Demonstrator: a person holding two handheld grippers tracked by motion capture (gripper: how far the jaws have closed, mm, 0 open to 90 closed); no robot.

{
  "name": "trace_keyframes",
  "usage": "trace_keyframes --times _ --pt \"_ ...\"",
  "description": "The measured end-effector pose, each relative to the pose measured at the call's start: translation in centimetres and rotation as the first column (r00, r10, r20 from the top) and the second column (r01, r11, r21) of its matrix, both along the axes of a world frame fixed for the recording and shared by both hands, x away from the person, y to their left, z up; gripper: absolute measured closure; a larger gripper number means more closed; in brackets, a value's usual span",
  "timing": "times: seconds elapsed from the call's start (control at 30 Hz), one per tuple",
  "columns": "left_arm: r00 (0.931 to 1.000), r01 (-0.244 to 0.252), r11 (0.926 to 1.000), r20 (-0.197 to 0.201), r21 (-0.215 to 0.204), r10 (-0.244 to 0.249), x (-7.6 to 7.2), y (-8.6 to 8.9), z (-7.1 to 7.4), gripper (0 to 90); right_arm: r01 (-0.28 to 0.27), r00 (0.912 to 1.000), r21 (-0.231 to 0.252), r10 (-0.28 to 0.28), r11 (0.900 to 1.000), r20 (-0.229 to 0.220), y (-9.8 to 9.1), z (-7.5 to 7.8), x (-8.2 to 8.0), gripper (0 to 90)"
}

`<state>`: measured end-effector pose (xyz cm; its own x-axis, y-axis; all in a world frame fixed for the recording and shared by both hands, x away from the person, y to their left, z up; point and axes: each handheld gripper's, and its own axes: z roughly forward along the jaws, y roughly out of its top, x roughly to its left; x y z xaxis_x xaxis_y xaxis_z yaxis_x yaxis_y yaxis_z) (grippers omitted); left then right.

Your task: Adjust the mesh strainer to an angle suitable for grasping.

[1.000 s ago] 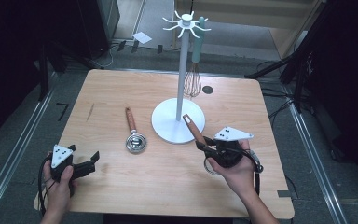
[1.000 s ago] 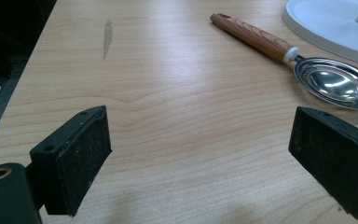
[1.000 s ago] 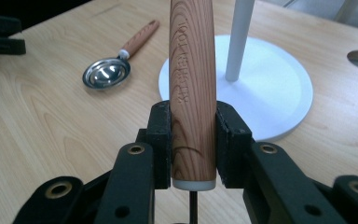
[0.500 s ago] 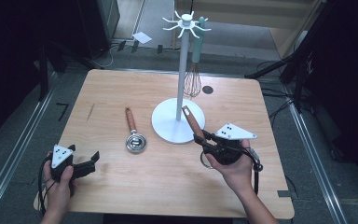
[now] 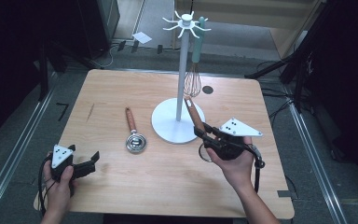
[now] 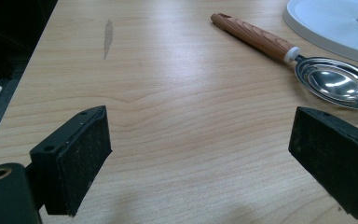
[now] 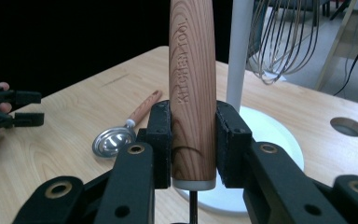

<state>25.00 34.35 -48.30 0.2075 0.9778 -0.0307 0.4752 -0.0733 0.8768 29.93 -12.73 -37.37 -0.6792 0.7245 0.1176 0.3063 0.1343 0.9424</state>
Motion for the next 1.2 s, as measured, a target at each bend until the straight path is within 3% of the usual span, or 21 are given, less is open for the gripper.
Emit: trace_keyframes --times 0.6,1.2 --pt "1.0000 0.000 1.0000 0.003 -0.003 0.000 0.0 0.0 0.0 6.1 0.012 0.9970 0.081 -0.018 0.9966 0.075 0.2 1.6 0.8 71.9" --pt "1.0000 0.000 1.0000 0.003 -0.005 0.000 0.0 0.0 0.0 6.1 0.010 0.9882 0.133 -0.030 0.9910 0.150 0.5 4.8 1.8 71.9"
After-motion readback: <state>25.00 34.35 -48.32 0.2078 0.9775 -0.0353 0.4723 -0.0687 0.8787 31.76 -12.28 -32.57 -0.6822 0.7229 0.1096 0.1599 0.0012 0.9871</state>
